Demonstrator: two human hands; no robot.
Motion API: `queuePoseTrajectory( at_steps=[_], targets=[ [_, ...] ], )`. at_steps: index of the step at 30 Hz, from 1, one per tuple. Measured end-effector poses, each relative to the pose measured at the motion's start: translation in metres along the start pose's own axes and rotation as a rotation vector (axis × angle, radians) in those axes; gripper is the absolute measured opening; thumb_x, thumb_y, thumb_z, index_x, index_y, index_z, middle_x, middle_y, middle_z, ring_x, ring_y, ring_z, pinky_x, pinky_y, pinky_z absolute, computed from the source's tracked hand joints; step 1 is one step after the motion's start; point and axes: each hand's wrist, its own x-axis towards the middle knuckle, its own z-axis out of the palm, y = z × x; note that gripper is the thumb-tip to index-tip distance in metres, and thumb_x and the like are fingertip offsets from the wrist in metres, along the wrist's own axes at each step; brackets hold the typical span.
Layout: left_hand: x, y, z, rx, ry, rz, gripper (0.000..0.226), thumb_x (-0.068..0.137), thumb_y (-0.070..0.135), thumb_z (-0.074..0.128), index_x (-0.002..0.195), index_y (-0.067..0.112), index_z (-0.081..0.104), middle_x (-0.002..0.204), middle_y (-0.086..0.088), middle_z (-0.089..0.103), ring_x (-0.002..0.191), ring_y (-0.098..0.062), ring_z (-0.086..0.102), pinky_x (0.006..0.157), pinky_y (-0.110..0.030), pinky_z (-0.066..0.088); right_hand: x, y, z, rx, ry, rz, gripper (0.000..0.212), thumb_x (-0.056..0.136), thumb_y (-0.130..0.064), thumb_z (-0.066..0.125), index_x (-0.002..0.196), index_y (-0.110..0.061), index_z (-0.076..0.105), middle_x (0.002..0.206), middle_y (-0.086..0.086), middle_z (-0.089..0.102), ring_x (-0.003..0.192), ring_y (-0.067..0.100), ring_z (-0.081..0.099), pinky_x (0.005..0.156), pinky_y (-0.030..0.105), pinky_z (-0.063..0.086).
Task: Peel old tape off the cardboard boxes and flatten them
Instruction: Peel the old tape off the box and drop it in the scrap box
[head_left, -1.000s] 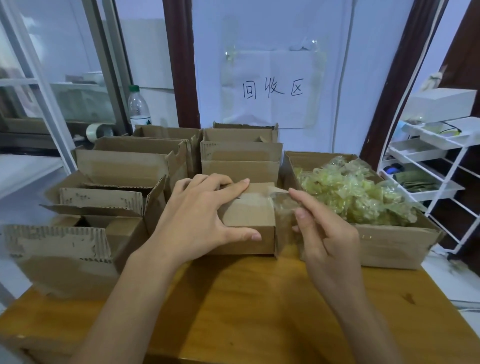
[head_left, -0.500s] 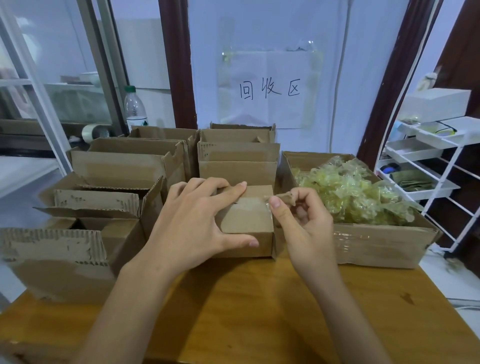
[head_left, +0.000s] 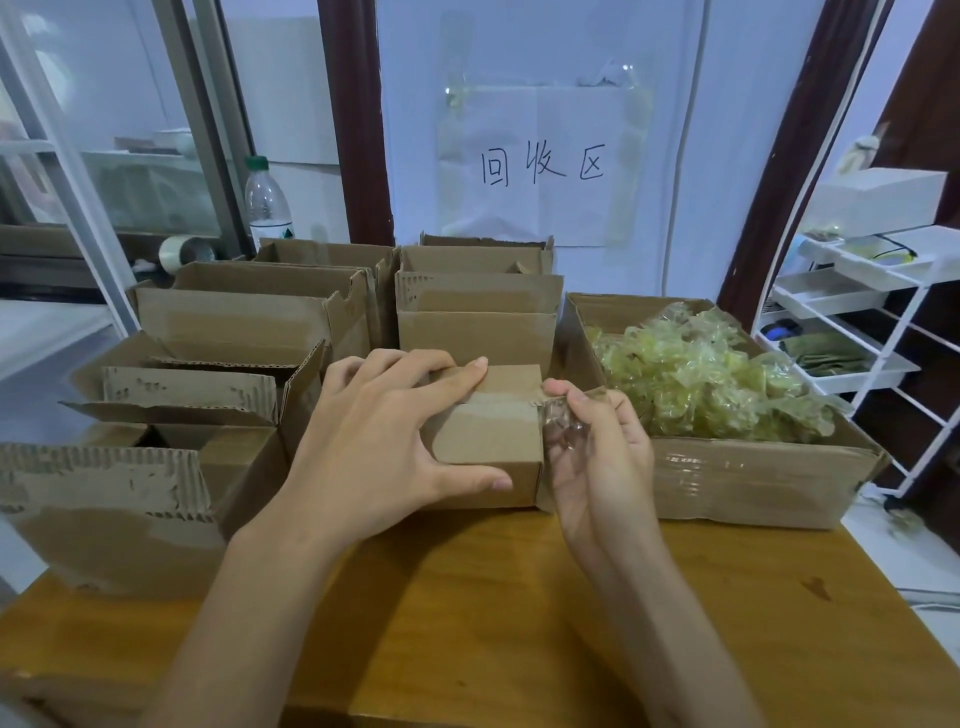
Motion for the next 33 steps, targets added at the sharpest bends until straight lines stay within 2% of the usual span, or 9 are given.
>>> queuePoseTrajectory(
  at_steps=[3, 5, 8, 10, 14, 19, 25, 30, 33],
  targets=[
    [-0.001, -0.004, 0.005, 0.070, -0.020, 0.027, 0.104, 0.070, 0.104, 0.030, 0.158, 0.048, 0.035, 0.151, 0.017, 0.047, 0.137, -0.012, 0.037, 0.116, -0.042, 0.023, 0.002, 0.008, -0.004, 0.085, -0.027, 0.080, 0.019, 0.100, -0.005, 0.056, 0.085, -0.015, 0.051, 0.083, 0.003, 0.068, 0.077, 0.014, 0.061, 0.070, 0.026, 0.053],
    [-0.001, -0.005, 0.007, 0.082, -0.017, 0.033, 0.102, 0.072, 0.103, 0.030, 0.157, 0.047, 0.037, 0.151, 0.015, 0.049, 0.137, -0.012, 0.039, 0.115, -0.044, 0.025, 0.002, 0.011, -0.007, 0.081, -0.068, 0.095, 0.011, 0.097, -0.017, 0.059, 0.088, -0.014, 0.054, 0.082, 0.002, 0.066, 0.076, 0.013, 0.062, 0.069, 0.026, 0.055],
    [0.002, -0.005, 0.007, 0.078, -0.029, 0.022, 0.102, 0.071, 0.103, 0.030, 0.157, 0.049, 0.035, 0.153, 0.017, 0.047, 0.139, -0.011, 0.036, 0.117, -0.043, 0.023, 0.000, 0.009, -0.011, 0.069, -0.130, 0.097, 0.028, 0.095, -0.037, 0.057, 0.101, -0.009, 0.058, 0.088, 0.003, 0.066, 0.082, 0.015, 0.065, 0.078, 0.028, 0.053],
    [0.004, -0.005, 0.007, 0.080, -0.030, 0.016, 0.102, 0.070, 0.103, 0.032, 0.157, 0.050, 0.034, 0.153, 0.018, 0.046, 0.139, -0.010, 0.035, 0.116, -0.041, 0.022, 0.000, 0.009, -0.014, 0.124, -0.149, 0.123, 0.035, 0.098, -0.041, 0.055, 0.109, -0.007, 0.057, 0.095, 0.005, 0.067, 0.086, 0.014, 0.065, 0.079, 0.027, 0.052],
    [0.008, -0.004, 0.013, 0.067, -0.058, -0.001, 0.102, 0.069, 0.103, 0.032, 0.157, 0.051, 0.032, 0.154, 0.020, 0.044, 0.139, -0.009, 0.034, 0.116, -0.040, 0.021, 0.005, 0.015, -0.016, 0.037, -0.096, 0.078, 0.023, 0.092, -0.014, 0.060, 0.112, -0.005, 0.065, 0.109, 0.012, 0.073, 0.101, 0.021, 0.068, 0.088, 0.029, 0.054],
    [0.008, -0.005, 0.017, 0.052, -0.052, -0.004, 0.102, 0.069, 0.102, 0.033, 0.157, 0.050, 0.036, 0.152, 0.018, 0.047, 0.139, -0.010, 0.037, 0.115, -0.041, 0.023, 0.007, 0.019, -0.017, -0.004, -0.035, -0.008, 0.033, 0.077, -0.005, 0.069, 0.110, -0.005, 0.070, 0.100, 0.009, 0.075, 0.096, 0.019, 0.071, 0.087, 0.028, 0.061],
    [0.005, -0.005, 0.018, 0.050, -0.040, -0.002, 0.101, 0.071, 0.101, 0.034, 0.157, 0.049, 0.036, 0.153, 0.018, 0.047, 0.138, -0.010, 0.036, 0.116, -0.041, 0.022, 0.005, 0.023, -0.019, -0.168, 0.014, -0.057, 0.029, 0.096, 0.005, 0.061, 0.116, -0.013, 0.073, 0.106, 0.008, 0.078, 0.101, 0.017, 0.073, 0.083, 0.024, 0.060],
    [0.003, -0.006, 0.020, 0.055, -0.024, 0.000, 0.101, 0.071, 0.101, 0.035, 0.157, 0.047, 0.038, 0.152, 0.016, 0.049, 0.137, -0.012, 0.039, 0.114, -0.041, 0.023, 0.009, 0.025, -0.025, -0.126, 0.058, -0.042, 0.027, 0.101, 0.007, 0.056, 0.114, -0.009, 0.073, 0.085, 0.004, 0.073, 0.082, 0.015, 0.069, 0.079, 0.025, 0.061],
    [0.003, -0.006, 0.021, 0.055, -0.019, -0.005, 0.101, 0.071, 0.101, 0.036, 0.156, 0.047, 0.039, 0.152, 0.016, 0.049, 0.137, -0.012, 0.038, 0.114, -0.041, 0.023, 0.010, 0.027, -0.027, -0.136, 0.064, -0.057, 0.025, 0.102, 0.003, 0.056, 0.114, -0.009, 0.074, 0.084, 0.004, 0.072, 0.082, 0.015, 0.068, 0.083, 0.027, 0.059]
  ],
)
